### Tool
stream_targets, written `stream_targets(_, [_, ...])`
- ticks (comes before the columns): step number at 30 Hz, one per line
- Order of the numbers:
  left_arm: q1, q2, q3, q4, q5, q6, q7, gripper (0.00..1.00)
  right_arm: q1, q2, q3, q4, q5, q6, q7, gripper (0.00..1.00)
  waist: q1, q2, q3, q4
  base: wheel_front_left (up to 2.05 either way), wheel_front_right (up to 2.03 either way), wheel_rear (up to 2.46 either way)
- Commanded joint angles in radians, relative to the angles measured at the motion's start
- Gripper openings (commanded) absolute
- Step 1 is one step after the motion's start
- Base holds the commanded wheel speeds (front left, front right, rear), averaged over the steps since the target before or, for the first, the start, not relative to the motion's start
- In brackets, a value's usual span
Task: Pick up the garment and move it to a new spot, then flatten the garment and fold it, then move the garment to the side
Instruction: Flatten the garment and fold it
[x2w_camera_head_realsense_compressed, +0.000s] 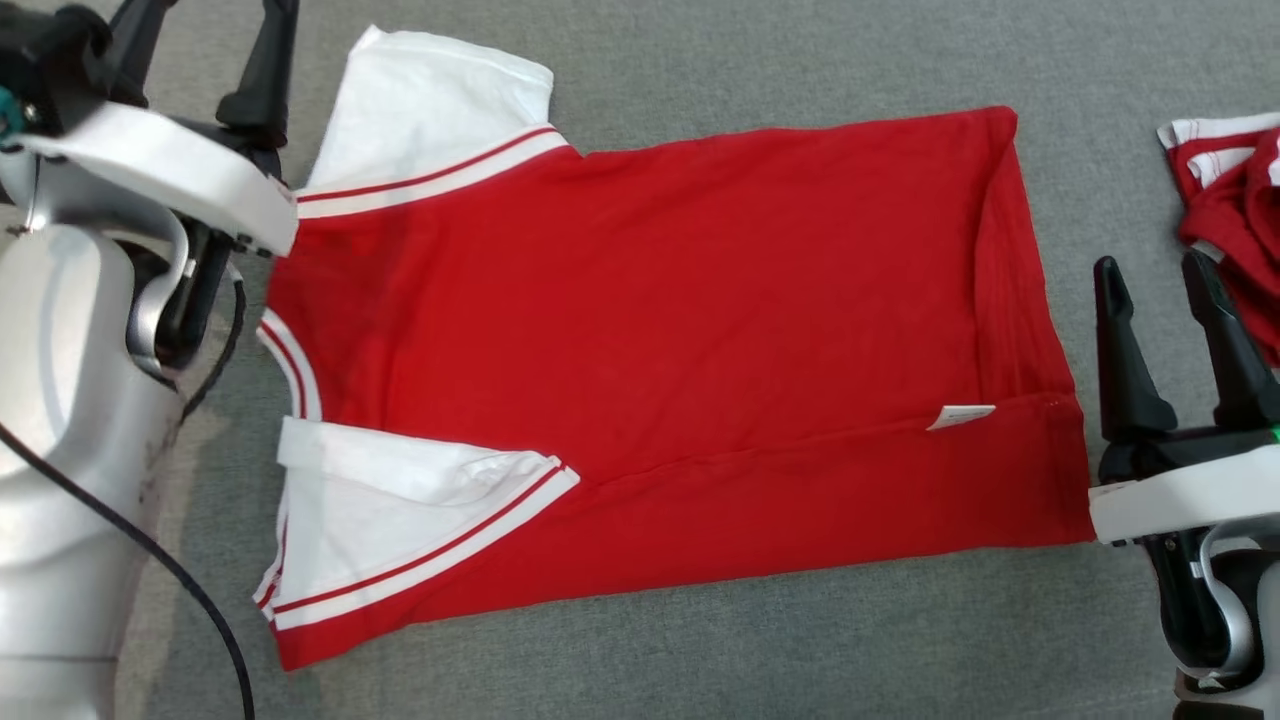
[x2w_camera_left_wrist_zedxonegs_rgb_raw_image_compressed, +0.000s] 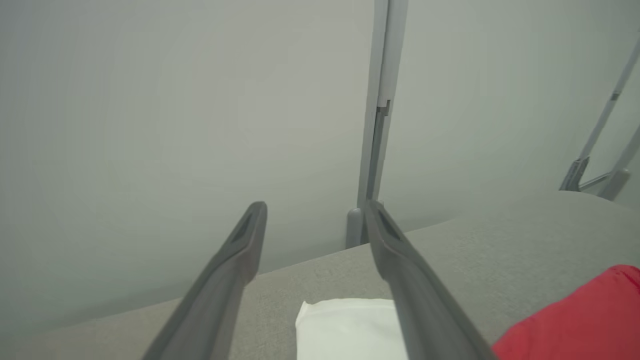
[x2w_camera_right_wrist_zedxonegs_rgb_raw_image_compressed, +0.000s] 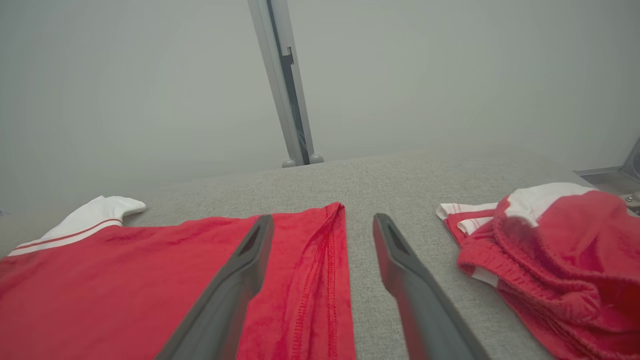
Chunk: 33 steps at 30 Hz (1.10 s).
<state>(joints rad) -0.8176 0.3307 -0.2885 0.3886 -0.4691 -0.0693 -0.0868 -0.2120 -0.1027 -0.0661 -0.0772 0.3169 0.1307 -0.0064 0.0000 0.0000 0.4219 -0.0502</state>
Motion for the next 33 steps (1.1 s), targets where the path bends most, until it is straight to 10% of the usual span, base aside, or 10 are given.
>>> stream_targets(1, [-0.058,0.001,-0.01,0.078,-0.004,-0.015,0.007,1.0,-0.021,0.003,0.008,0.009,0.01,0.0,-0.015,1.0,0.0,0.0,0.059,-0.056,0.0,0.0,0.0])
stream_targets(21, [-0.327,0.019,-0.148,0.627,-0.065,-0.061,0.064,1.0,-0.083,0.009,0.069,0.06,0.043,0.0,-0.1,1.0,0.0,0.0,0.196,-0.152,0.0,0.0,0.0])
stream_targets(23, [-0.33,0.017,-0.16,0.643,-0.092,-0.061,0.082,0.0,-0.099,0.001,0.057,0.057,0.06,0.0,-0.097,1.0,0.0,0.0,0.196,-0.15,0.0,0.0,0.0])
stream_targets(33, [-0.366,0.002,-0.251,0.618,-0.185,-0.062,0.09,0.0,-0.385,-0.131,0.083,0.168,0.15,0.0,0.04,1.0,0.0,0.0,0.198,-0.099,0.0,0.0,0.0])
